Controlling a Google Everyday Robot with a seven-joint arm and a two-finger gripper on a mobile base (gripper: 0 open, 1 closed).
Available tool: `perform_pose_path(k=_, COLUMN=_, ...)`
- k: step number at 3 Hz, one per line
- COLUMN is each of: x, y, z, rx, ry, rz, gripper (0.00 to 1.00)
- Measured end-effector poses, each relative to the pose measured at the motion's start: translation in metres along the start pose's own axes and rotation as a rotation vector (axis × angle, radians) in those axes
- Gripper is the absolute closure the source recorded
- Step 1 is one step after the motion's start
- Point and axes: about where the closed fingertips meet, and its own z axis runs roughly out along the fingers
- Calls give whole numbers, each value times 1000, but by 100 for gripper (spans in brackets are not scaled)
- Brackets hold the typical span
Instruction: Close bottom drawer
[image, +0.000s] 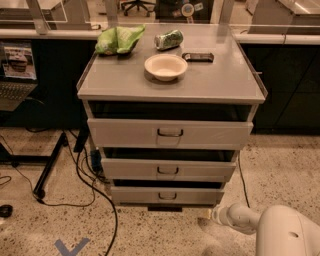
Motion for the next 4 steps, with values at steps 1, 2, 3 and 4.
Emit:
perform_pose_path(k=1, x=0, y=0, z=0, rx=0, ry=0, rz=0, gripper=58)
perform_pose_path(k=2, x=0, y=0, z=0, rx=0, ry=0, rz=0, gripper=35)
perform_pose_path(k=3, x=0, y=0, z=0, rx=0, ry=0, rz=0, gripper=12)
perform_pose_path(k=4, x=0, y=0, z=0, rx=0, ry=0, rz=0, gripper=0)
